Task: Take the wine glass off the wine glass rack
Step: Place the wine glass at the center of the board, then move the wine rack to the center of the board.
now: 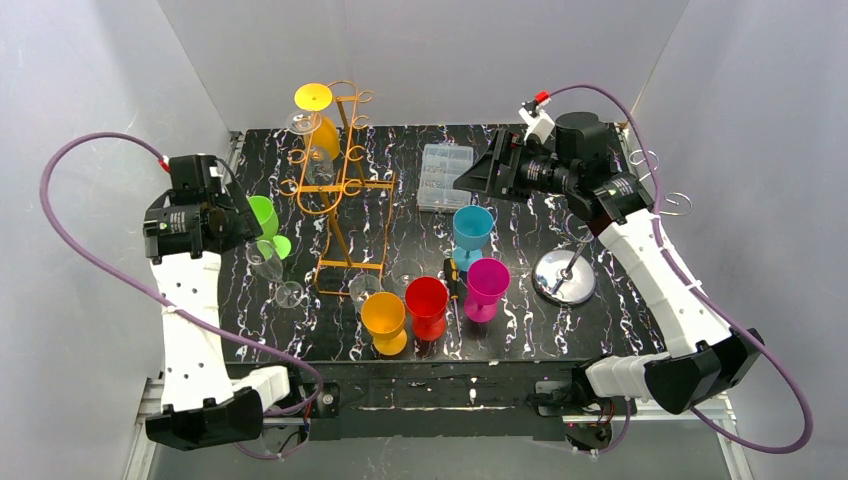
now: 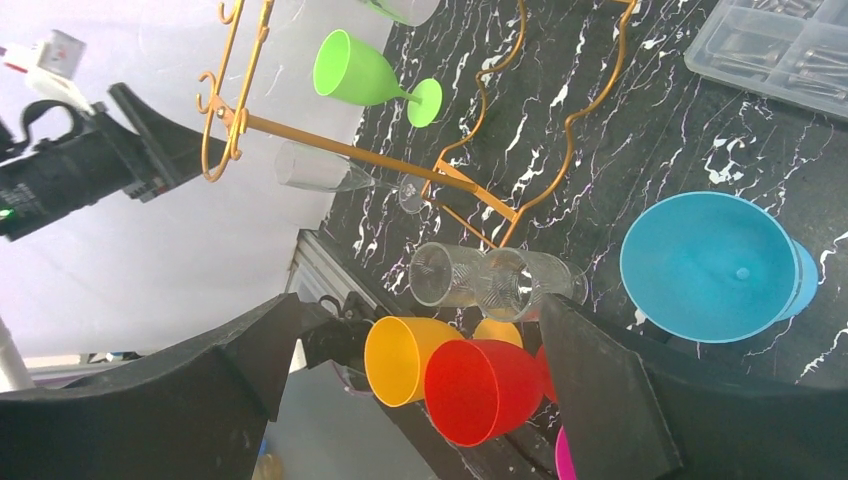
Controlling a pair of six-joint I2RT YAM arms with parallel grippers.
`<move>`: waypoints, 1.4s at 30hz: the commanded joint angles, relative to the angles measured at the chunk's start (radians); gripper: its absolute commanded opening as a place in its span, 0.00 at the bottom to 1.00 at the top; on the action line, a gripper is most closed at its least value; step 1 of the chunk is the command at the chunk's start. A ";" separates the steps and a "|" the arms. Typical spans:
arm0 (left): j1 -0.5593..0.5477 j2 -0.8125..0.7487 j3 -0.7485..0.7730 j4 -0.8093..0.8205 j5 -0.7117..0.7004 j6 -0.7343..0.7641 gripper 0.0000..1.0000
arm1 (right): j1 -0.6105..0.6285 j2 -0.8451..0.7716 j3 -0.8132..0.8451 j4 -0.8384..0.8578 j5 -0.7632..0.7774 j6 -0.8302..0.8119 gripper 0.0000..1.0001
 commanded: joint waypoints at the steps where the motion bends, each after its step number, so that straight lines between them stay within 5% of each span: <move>1: 0.006 -0.014 0.101 -0.046 -0.019 0.001 0.67 | 0.002 0.006 0.049 0.016 -0.011 -0.017 0.98; 19: -0.015 0.340 0.592 0.080 0.353 -0.135 0.67 | 0.002 0.036 0.120 -0.039 0.061 -0.068 0.98; 29: -0.102 0.422 0.697 0.118 0.350 -0.122 0.68 | 0.005 0.029 0.342 -0.172 0.170 -0.159 0.98; 42: -0.247 0.420 0.780 0.173 0.400 -0.094 0.69 | 0.005 -0.135 0.472 -0.442 0.659 -0.275 0.98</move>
